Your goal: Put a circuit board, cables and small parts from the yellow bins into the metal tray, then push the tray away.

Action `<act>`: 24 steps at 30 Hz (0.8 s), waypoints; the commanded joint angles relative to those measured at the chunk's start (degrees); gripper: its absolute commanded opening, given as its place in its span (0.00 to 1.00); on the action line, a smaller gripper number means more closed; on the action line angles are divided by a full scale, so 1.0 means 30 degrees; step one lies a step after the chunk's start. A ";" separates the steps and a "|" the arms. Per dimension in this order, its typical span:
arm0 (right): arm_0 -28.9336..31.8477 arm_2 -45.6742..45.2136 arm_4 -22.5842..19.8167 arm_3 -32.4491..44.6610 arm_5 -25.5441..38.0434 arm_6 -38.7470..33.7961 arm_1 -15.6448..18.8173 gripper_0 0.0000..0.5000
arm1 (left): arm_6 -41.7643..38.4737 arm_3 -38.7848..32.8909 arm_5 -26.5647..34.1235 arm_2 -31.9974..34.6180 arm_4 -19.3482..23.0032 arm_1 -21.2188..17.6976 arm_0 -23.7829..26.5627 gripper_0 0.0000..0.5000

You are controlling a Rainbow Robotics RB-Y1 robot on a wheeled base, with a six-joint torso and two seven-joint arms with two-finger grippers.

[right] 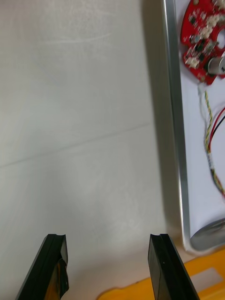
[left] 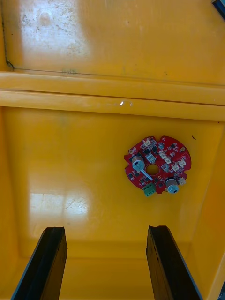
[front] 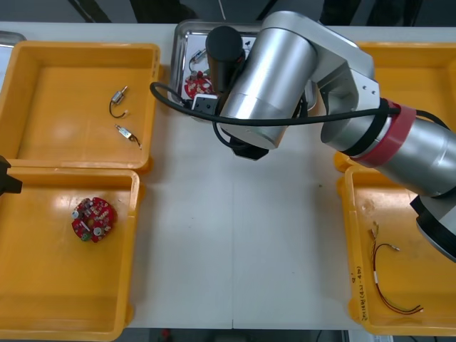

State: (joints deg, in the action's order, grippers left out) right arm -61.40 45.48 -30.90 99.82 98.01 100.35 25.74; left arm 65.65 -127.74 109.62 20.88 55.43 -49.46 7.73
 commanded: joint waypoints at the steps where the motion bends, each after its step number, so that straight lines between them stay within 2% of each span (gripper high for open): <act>1: 0.1863 -0.2679 0.0191 0.3261 0.2573 0.0006 0.0269 1.00 | 0.1965 -0.0574 0.0127 0.0658 0.0098 -0.0797 -0.0379 1.00; 3: 0.2771 -0.3763 0.0191 0.4697 0.3996 -0.0140 0.0474 1.00 | 0.1965 -0.0574 0.0127 0.0658 0.0098 -0.0797 -0.0379 1.00; 9: 0.4880 -0.6224 0.0191 0.7509 0.3996 -0.0639 0.0620 1.00 | 0.1965 -0.0574 0.0127 0.0658 0.0098 -0.0797 -0.0379 1.00; 15: 0.7927 -0.9857 0.0045 0.9941 0.3996 -0.1430 0.0796 1.00 | 0.1965 -0.0574 0.0127 0.0658 0.0098 -0.0797 -0.0379 1.00; 24: 1.1736 -1.4632 -0.2504 1.2021 0.3996 -0.4974 0.2408 1.00 | 0.1965 -0.0574 0.0127 0.0658 0.0098 -0.0797 -0.0379 1.00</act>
State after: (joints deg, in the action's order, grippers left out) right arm -29.79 7.09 -36.50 132.84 109.84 87.24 29.53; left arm 65.65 -127.80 109.62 20.88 55.43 -49.48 7.72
